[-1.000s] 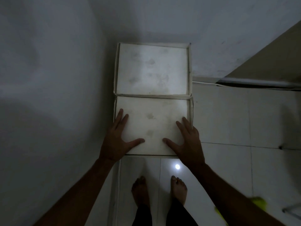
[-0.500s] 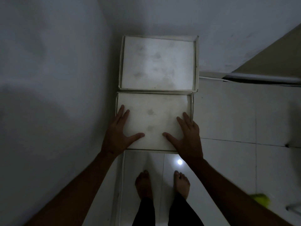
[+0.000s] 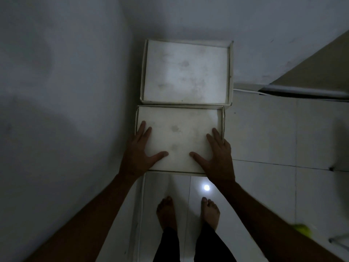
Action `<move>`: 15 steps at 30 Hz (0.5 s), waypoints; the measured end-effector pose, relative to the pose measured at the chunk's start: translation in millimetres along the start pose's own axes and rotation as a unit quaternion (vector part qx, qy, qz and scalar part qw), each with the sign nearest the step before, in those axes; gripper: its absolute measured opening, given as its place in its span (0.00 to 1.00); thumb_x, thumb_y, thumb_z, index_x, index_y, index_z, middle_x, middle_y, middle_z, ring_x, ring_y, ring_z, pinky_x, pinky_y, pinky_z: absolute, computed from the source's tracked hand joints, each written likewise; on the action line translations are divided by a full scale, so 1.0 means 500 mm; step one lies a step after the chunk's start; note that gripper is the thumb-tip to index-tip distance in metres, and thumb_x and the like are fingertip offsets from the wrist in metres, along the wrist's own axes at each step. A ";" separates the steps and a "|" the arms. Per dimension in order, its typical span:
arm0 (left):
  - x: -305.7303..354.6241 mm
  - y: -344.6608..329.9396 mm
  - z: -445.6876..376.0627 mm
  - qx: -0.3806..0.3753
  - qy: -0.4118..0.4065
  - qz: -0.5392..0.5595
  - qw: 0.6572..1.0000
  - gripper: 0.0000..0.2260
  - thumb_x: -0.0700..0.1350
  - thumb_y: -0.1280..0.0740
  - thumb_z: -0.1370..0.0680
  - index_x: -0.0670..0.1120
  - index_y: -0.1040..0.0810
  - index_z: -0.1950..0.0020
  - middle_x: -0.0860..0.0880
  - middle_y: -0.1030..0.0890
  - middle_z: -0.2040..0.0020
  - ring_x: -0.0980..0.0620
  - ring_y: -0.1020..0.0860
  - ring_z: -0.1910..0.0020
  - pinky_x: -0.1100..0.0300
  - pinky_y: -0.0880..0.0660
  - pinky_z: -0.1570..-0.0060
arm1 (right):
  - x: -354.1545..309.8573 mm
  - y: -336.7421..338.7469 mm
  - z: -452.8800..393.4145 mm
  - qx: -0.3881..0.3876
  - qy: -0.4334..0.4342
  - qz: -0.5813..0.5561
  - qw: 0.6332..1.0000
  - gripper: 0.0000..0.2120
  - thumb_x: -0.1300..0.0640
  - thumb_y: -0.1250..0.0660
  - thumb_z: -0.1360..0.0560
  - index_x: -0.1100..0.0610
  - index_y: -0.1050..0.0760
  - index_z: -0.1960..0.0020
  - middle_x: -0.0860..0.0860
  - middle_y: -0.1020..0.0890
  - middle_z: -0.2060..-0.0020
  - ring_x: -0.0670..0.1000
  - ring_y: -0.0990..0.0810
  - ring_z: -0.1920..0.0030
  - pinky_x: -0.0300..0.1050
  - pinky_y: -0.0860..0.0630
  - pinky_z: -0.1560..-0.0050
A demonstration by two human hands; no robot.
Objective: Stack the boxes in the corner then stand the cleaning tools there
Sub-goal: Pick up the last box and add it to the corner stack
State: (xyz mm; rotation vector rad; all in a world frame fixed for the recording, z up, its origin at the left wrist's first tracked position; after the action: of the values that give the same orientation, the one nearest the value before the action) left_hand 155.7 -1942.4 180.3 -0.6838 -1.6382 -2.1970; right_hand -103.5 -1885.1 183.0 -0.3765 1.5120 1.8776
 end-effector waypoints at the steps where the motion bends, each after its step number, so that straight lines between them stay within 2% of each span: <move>1: -0.001 -0.001 0.000 -0.002 0.002 -0.002 1.000 0.46 0.69 0.27 0.32 0.48 0.36 0.21 0.54 0.47 0.18 0.43 0.40 0.23 0.46 0.38 0.28 | -0.001 0.000 0.000 0.001 -0.003 -0.001 1.000 0.40 0.36 0.28 0.28 0.55 0.34 0.24 0.50 0.41 0.20 0.61 0.43 0.23 0.60 0.38 0.27; 5: -0.002 -0.009 0.003 -0.011 0.002 -0.021 1.000 0.46 0.73 0.34 0.30 0.49 0.39 0.20 0.55 0.51 0.17 0.40 0.41 0.22 0.44 0.41 0.27 | -0.005 0.003 0.001 0.006 -0.002 0.000 1.000 0.38 0.38 0.28 0.27 0.55 0.34 0.24 0.50 0.41 0.20 0.60 0.43 0.23 0.61 0.37 0.28; 11: -0.004 -0.017 0.014 -0.014 0.020 -0.040 0.999 0.47 0.75 0.37 0.30 0.53 0.44 0.18 0.53 0.54 0.17 0.37 0.46 0.21 0.40 0.43 0.25 | -0.007 0.008 0.004 0.006 0.008 0.018 1.000 0.37 0.38 0.29 0.26 0.53 0.34 0.23 0.50 0.43 0.19 0.60 0.45 0.22 0.63 0.34 0.30; 15: 0.006 -0.012 0.020 -0.023 0.013 -0.074 0.997 0.47 0.76 0.39 0.30 0.54 0.47 0.18 0.52 0.57 0.17 0.39 0.54 0.20 0.39 0.53 0.24 | -0.014 0.017 0.008 0.008 0.019 0.041 0.999 0.38 0.35 0.30 0.27 0.51 0.35 0.23 0.50 0.43 0.19 0.60 0.44 0.22 0.68 0.28 0.34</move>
State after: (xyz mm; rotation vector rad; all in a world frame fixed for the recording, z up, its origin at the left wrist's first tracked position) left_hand 151.7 -1931.1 179.2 -0.5608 -1.6802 -2.3413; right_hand -103.3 -1884.3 194.7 -0.3506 1.5890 1.9303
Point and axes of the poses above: each hand's wrist, its own z-axis away from the middle knuckle, its own y-axis out of the back of the hand, x = y × z, the point moved 3 cm from there along -z, towards the middle knuckle
